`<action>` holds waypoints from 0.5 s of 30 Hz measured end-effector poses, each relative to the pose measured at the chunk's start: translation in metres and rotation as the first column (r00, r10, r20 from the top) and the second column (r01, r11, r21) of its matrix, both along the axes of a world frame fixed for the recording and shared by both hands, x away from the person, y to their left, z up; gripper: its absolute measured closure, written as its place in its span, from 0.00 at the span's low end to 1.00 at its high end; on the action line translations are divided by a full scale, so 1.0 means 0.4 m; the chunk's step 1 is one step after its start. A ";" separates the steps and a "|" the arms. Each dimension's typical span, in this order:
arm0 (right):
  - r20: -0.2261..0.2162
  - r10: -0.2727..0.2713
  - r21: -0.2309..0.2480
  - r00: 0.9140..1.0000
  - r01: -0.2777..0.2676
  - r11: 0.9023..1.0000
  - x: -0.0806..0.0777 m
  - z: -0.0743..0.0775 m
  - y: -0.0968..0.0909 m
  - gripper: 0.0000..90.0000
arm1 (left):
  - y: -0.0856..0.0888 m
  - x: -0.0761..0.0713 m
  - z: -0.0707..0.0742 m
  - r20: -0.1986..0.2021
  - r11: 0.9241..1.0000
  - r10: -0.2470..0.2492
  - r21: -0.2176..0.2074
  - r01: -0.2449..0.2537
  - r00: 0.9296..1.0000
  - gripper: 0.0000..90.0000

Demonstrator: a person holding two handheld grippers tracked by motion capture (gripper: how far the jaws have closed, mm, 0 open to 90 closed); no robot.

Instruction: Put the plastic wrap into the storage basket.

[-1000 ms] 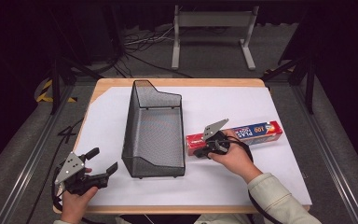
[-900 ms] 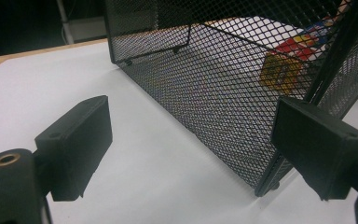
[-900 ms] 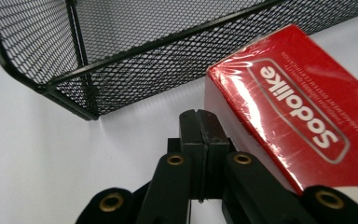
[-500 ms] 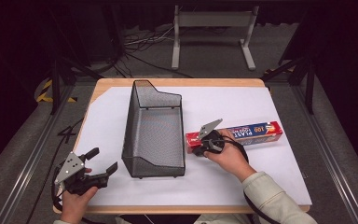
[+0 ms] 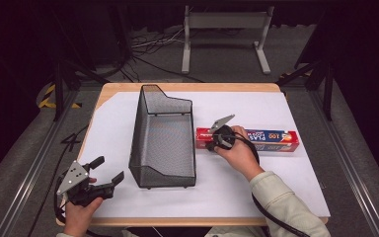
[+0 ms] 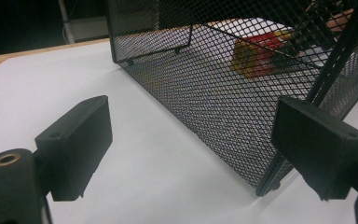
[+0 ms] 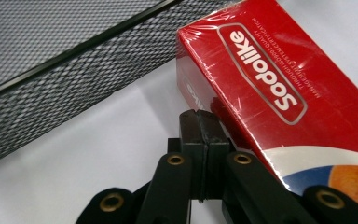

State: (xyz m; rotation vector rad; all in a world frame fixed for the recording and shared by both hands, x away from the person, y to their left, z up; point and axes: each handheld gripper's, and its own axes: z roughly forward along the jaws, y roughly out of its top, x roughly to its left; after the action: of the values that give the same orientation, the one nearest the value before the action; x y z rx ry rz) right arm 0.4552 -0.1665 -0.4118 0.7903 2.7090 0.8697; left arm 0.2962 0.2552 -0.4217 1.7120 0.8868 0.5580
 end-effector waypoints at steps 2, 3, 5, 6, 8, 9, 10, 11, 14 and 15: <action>0.006 -0.019 -0.006 1.000 0.019 1.000 0.017 0.003 0.001 1.00 | 0.000 0.000 0.000 0.003 1.000 0.003 -0.002 -0.003 1.000 0.15; 0.006 -0.025 -0.006 1.000 0.026 1.000 0.022 0.003 0.001 1.00 | 0.001 0.000 0.000 0.002 1.000 0.003 -0.002 -0.003 1.000 0.15; 0.014 -0.049 -0.014 0.999 0.050 0.999 0.037 0.005 0.001 1.00 | 0.002 0.000 -0.001 0.003 1.000 0.004 -0.005 -0.004 1.000 0.15; 0.018 -0.064 -0.013 0.998 0.064 0.998 0.040 0.005 0.002 1.00 | 0.002 0.000 -0.001 0.003 1.000 0.004 -0.005 -0.004 1.000 0.15; 0.040 -0.081 -0.020 0.996 0.082 0.996 0.048 0.005 0.002 1.00 | 0.002 -0.001 -0.001 0.002 1.000 0.004 -0.005 -0.004 1.000 0.15; 0.046 -0.091 -0.019 0.995 0.092 0.996 0.052 0.004 0.003 1.00 | 0.002 -0.001 -0.001 0.004 1.000 0.003 -0.004 -0.003 1.000 0.15; 0.052 -0.095 -0.018 0.994 0.096 0.995 0.056 0.003 0.002 1.00 | 0.003 -0.001 -0.001 0.003 1.000 0.003 -0.002 -0.003 1.000 0.15; 0.050 -0.100 -0.017 0.994 0.101 0.995 0.058 0.002 0.001 1.00 | 0.003 -0.001 -0.001 0.003 1.000 0.003 -0.002 -0.003 1.000 0.15; 0.059 -0.116 -0.018 0.991 0.117 0.993 0.065 0.001 -0.001 1.00 | 0.003 -0.001 0.000 0.002 1.000 0.004 -0.003 -0.004 1.000 0.15; 0.061 -0.126 -0.019 0.990 0.127 0.992 0.068 0.000 -0.003 1.00 | 0.003 -0.001 0.000 0.002 1.000 0.003 -0.002 -0.003 1.000 0.15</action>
State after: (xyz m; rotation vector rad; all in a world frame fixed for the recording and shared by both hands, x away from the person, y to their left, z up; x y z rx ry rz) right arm 0.4824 -0.1677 -0.4116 0.9054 2.5811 0.8192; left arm 0.2956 0.2564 -0.4218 1.7082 0.8881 0.5612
